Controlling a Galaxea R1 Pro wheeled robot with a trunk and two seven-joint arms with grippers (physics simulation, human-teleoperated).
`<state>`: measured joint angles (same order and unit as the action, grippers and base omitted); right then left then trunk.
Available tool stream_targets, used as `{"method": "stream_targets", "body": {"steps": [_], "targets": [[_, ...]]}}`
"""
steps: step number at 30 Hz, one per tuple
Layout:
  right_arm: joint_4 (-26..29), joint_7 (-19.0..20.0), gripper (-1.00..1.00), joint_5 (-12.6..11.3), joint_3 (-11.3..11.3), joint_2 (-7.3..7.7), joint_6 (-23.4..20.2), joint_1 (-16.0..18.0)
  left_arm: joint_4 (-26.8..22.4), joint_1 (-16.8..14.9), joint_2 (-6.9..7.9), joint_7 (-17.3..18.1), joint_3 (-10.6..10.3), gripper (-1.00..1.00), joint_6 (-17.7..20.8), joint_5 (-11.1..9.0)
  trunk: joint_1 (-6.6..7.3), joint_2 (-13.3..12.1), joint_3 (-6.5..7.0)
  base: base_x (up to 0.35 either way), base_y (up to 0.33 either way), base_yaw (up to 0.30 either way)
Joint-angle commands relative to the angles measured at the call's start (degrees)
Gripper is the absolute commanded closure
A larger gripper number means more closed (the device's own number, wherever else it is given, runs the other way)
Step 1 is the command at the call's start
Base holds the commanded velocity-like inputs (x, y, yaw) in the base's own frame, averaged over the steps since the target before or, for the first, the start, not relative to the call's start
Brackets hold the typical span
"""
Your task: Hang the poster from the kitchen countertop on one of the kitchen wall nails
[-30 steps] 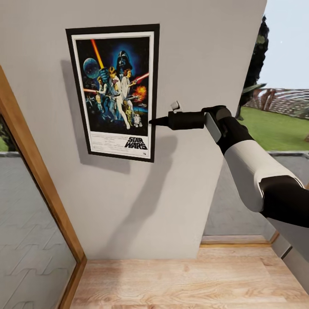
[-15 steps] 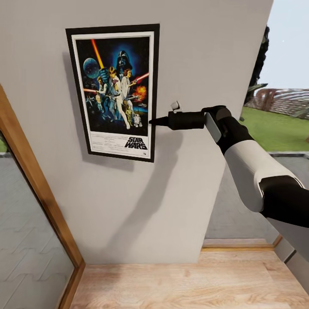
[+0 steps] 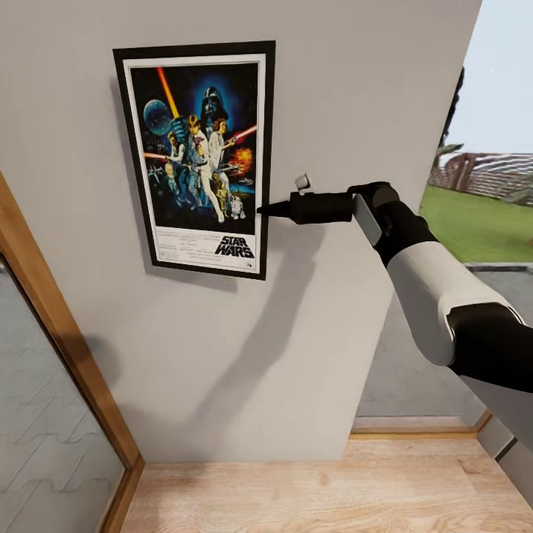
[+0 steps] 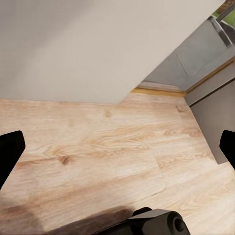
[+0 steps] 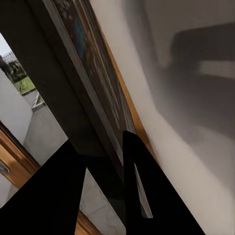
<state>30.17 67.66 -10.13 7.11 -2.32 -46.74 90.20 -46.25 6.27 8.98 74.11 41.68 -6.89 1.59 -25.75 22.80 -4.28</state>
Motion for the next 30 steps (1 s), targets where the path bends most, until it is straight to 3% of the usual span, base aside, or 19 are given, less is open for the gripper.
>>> {"method": "stream_targets", "body": {"steps": [1,17,21,30], "targets": [[0.0,-0.1,1.00,-0.5,-0.1,0.12,-0.2,-0.2,0.0,0.0,0.32,0.2,0.1,-1.00,-0.6,0.2,-0.04,0.1,-0.12,0.000,0.000,0.000],[-0.1,-0.2,1.00,-0.5,-0.2,0.06,-0.1,-0.3,-0.2,0.1,0.09,0.2,0.1,-1.00,-0.6,0.2,-0.04,0.1,-0.12,0.000,0.000,0.000],[-0.2,-0.2,1.00,-0.5,-0.1,0.04,-0.1,-0.4,0.2,0.1,0.86,0.2,0.3,-1.00,-0.6,0.1,-0.04,0.1,-0.12,0.000,0.000,0.000],[-0.2,-0.2,1.00,-0.5,-0.1,0.03,-0.1,-0.5,0.3,0.1,1.11,0.2,0.4,-1.00,-0.6,0.1,-0.04,0.1,-0.12,0.008,0.000,0.000]]}}
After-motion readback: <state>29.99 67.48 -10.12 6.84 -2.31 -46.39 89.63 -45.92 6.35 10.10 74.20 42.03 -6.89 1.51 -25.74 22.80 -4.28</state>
